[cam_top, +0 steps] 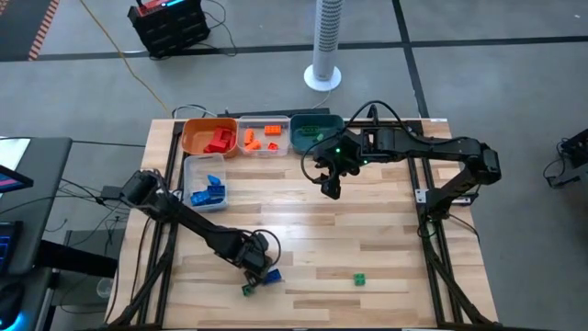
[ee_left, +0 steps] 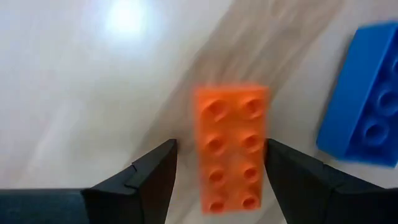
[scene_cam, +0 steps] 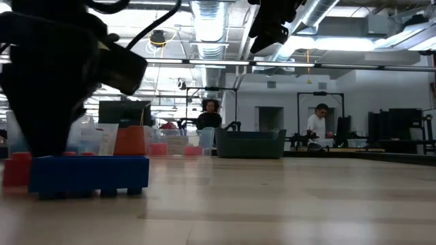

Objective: Sort blocks
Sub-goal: Put the orange game piece into the top transparent bin

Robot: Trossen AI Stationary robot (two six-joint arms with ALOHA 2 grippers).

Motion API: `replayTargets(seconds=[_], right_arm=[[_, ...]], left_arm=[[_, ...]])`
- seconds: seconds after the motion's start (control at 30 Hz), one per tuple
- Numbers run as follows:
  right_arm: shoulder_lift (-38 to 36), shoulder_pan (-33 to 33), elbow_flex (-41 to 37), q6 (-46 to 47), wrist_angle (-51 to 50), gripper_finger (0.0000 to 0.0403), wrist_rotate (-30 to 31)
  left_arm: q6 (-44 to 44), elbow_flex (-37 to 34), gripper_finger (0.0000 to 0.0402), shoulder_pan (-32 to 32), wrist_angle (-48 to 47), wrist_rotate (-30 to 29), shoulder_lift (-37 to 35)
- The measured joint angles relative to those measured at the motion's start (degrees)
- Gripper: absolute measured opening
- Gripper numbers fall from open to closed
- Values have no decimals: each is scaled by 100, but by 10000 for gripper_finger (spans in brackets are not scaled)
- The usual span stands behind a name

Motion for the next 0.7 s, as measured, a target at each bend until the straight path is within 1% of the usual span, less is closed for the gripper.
replayTargets(seconds=[0.2, 0.4, 0.5, 0.63, 0.7], right_arm=[[-10, 0, 0, 0, -8, 254, 0], [-37, 0, 2, -4, -22, 254, -2], [-37, -2, 2, -8, -5, 254, -2], [-35, -2, 2, 0, -2, 254, -2], [-36, 2, 2, 0, 0, 254, -2]], left_arm=[[383, -114, 231, 110, 159, -76, -8], [470, -368, 226, 262, 369, 167, -39], [531, -387, 198, 351, 328, 221, -31], [550, -325, 133, 475, 296, 268, -28], [575, -268, 132, 542, 281, 278, -76]])
